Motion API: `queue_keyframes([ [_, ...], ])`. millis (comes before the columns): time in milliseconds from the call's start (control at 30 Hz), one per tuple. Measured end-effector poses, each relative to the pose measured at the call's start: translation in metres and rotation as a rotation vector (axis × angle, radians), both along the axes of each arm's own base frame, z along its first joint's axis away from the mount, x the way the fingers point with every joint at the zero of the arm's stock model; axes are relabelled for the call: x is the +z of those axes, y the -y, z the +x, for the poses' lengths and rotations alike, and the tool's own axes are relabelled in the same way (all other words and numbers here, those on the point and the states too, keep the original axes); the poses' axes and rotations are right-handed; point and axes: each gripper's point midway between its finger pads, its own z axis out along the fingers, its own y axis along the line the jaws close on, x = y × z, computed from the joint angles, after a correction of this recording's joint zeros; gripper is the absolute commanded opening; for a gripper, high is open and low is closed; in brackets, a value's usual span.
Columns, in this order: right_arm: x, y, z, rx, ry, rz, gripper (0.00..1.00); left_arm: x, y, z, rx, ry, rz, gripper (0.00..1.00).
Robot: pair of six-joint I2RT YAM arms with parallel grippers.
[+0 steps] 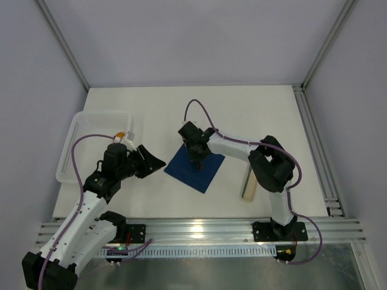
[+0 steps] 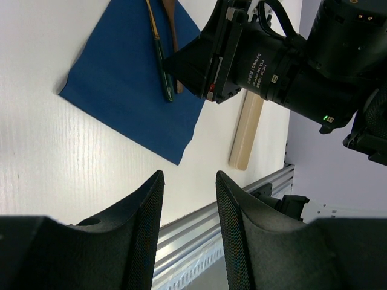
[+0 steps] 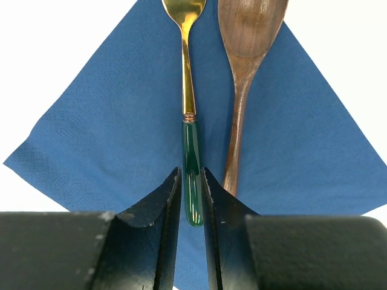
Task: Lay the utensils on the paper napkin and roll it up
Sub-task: Adjust the utensils on the napkin.
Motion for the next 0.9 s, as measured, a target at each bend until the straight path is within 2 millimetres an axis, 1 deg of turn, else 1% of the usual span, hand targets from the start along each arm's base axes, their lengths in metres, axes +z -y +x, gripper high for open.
queue_keyframes([
  [267,0.0,-0.006,0.007,0.007,0.01,0.002,0.24,0.0,0.0,0.0,0.0,0.001,0.0,0.42],
  [600,-0.01,-0.006,0.009,0.015,0.006,-0.025,0.22,0.001,0.0,-0.001,0.0,0.004,-0.001,0.42],
  [767,-0.01,-0.007,0.012,0.016,0.009,-0.027,0.14,0.001,-0.001,-0.001,0.0,0.005,-0.002,0.42],
  [800,-0.01,-0.007,0.012,0.017,0.01,-0.028,0.1,0.001,-0.001,-0.002,0.0,0.006,-0.002,0.42],
  [900,-0.009,-0.009,0.014,0.015,0.014,-0.028,0.04,0.001,-0.001,-0.002,0.0,0.006,-0.002,0.42],
])
